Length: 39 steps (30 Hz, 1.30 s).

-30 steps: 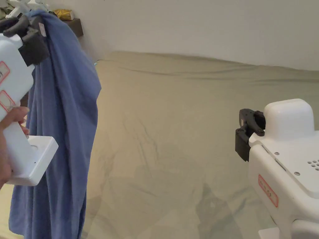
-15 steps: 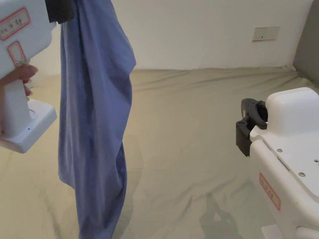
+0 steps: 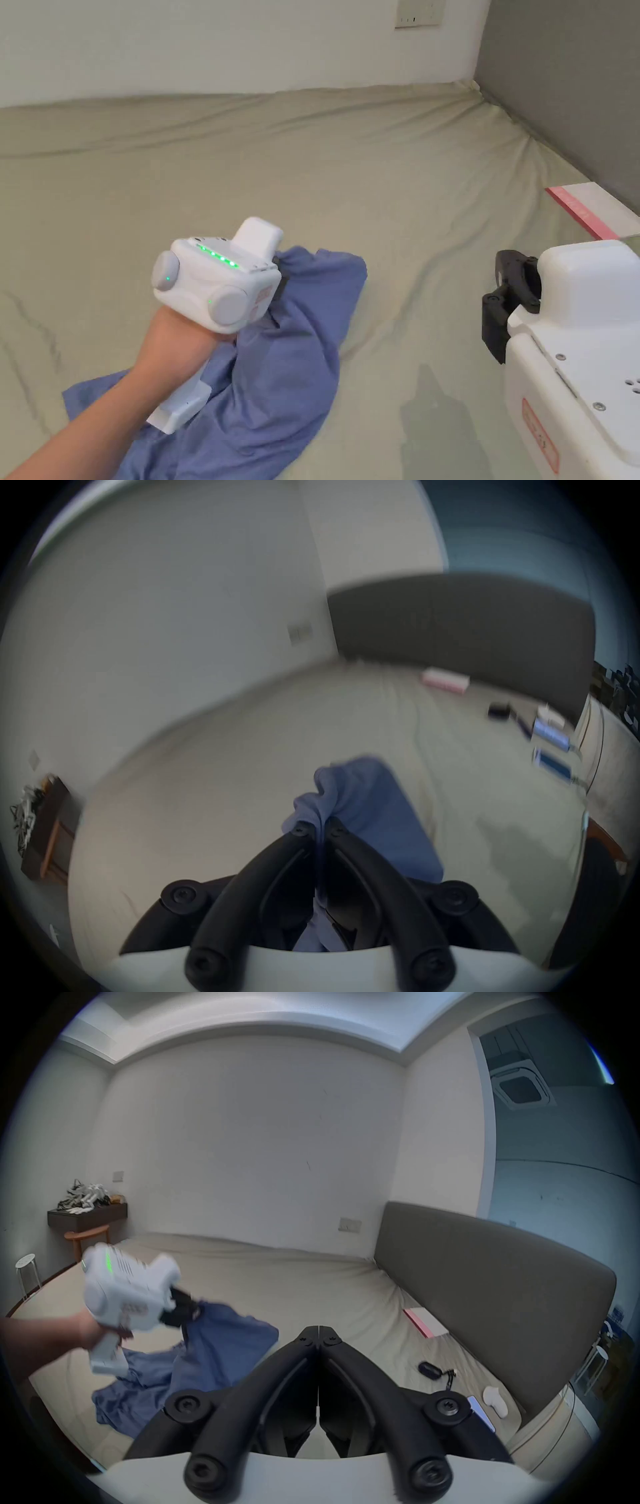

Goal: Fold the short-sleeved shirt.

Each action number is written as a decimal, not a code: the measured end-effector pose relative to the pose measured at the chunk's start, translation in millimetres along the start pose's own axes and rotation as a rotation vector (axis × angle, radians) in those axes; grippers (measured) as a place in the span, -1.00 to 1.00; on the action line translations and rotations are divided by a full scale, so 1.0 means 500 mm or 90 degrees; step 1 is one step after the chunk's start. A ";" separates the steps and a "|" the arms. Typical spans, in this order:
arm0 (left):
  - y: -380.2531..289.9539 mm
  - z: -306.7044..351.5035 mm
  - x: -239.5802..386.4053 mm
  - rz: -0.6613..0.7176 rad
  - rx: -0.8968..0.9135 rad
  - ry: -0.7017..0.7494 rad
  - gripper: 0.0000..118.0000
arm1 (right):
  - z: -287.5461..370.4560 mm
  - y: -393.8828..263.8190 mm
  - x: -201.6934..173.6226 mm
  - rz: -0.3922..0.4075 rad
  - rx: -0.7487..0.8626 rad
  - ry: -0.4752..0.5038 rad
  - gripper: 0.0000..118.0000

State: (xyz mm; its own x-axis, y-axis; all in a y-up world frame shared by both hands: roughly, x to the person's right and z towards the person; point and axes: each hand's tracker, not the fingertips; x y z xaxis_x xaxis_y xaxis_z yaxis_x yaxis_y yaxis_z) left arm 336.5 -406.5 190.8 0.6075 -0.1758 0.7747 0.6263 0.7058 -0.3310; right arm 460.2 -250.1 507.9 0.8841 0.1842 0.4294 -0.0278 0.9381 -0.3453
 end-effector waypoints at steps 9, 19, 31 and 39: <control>-0.116 -0.090 0.021 0.063 -0.098 0.044 0.59 | -0.093 -0.065 0.044 0.008 -0.061 -0.003 -0.98; -0.071 0.332 -0.101 0.202 0.212 0.136 0.90 | -0.082 0.018 -0.021 0.042 0.001 0.073 -0.98; -0.143 0.692 -0.025 0.191 0.388 0.368 -1.00 | 0.028 0.107 -0.199 0.110 0.159 0.136 -0.98; -0.166 0.696 -0.004 0.182 0.395 0.394 -1.00 | 0.089 0.126 -0.252 0.091 0.176 0.156 -0.98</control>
State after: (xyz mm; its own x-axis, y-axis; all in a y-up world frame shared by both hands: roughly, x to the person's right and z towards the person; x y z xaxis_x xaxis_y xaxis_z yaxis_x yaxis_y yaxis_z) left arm 113.1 -225.8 404.2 0.9637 -0.1471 0.2227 0.1462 0.9890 0.0205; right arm 326.2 -201.1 469.1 0.9467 0.2739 0.1696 -0.2530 0.9580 -0.1353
